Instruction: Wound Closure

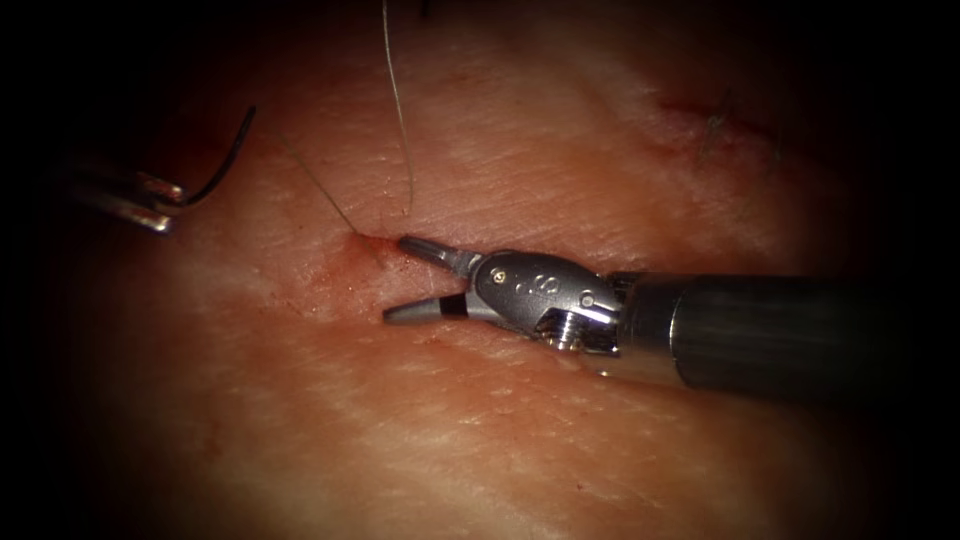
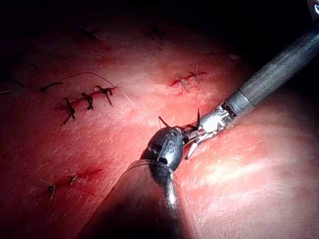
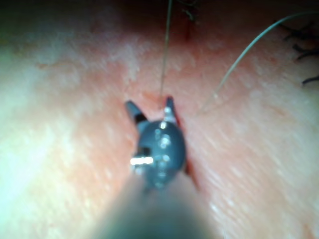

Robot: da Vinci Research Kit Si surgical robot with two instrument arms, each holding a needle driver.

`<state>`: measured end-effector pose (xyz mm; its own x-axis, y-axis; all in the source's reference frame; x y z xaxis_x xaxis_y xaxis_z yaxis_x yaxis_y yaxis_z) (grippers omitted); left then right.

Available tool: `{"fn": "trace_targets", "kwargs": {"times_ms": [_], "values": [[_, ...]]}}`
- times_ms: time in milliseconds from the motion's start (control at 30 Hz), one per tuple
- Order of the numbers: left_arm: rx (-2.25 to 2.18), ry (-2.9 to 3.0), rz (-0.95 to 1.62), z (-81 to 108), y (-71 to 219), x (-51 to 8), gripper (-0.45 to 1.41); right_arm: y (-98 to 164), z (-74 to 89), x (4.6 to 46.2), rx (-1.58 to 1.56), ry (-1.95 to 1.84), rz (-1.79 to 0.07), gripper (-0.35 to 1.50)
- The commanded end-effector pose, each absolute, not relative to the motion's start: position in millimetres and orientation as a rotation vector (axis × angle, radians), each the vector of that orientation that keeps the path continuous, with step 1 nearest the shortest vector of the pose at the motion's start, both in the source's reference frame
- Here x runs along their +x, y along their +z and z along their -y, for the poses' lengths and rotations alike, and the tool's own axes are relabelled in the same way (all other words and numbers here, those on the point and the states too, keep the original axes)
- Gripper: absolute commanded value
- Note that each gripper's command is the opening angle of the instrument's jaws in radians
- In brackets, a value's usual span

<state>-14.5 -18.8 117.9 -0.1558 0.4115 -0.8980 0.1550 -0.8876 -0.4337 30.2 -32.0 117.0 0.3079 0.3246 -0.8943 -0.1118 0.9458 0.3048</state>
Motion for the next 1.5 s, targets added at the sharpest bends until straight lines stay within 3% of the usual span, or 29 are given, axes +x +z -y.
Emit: {"fn": "trace_targets", "kwargs": {"times_ms": [33,267,333,367,567,933,1333,1367,1433,1500], "values": [[-1.913,2.164,0.651,19.1,118.6,-15.1,-0.45,118.1,32.1,31.4,0.198,0.285,-1.22,0.66],[-1.909,2.174,0.636,20.4,119.0,-15.2,-0.45,120.3,31.9,32.6,0.167,0.277,-1.183,0.57],[-1.91,2.176,0.634,20.8,119.1,-15.2,-0.45,121.0,32.0,32.8,0.156,0.245,-1.159,-0.2],[-1.912,2.174,0.631,20.9,119.1,-15.2,-0.45,121.2,32.1,32.9,0.162,0.237,-1.154,-0.35],[-1.922,2.164,0.635,21.1,118.9,-15.5,-0.45,121.7,33.0,32.9,0.189,0.201,-1.127,-0.35],[-1.962,2.149,0.561,25.8,123.0,-19.6,-0.45,113.4,41.9,25.5,0.257,0.205,-1.122,-0.35],[-1.965,2.138,0.539,27.2,123.0,-17.4,-0.45,104.9,46.8,27.8,0.336,0.171,-1.182,-0.35],[-1.956,2.132,0.526,27.0,122.5,-16.1,-0.45,104.5,46.5,27.9,0.338,0.179,-1.201,-0.15],[-1.942,2.126,0.511,26.7,121.8,-14.5,-0.45,104.4,46.0,27.6,0.318,0.202,-1.212,0.67],[-1.928,2.123,0.501,26.5,121.2,-13.0,-0.45,104.6,45.3,27.2,0.287,0.231,-1.197,1.08]]}}
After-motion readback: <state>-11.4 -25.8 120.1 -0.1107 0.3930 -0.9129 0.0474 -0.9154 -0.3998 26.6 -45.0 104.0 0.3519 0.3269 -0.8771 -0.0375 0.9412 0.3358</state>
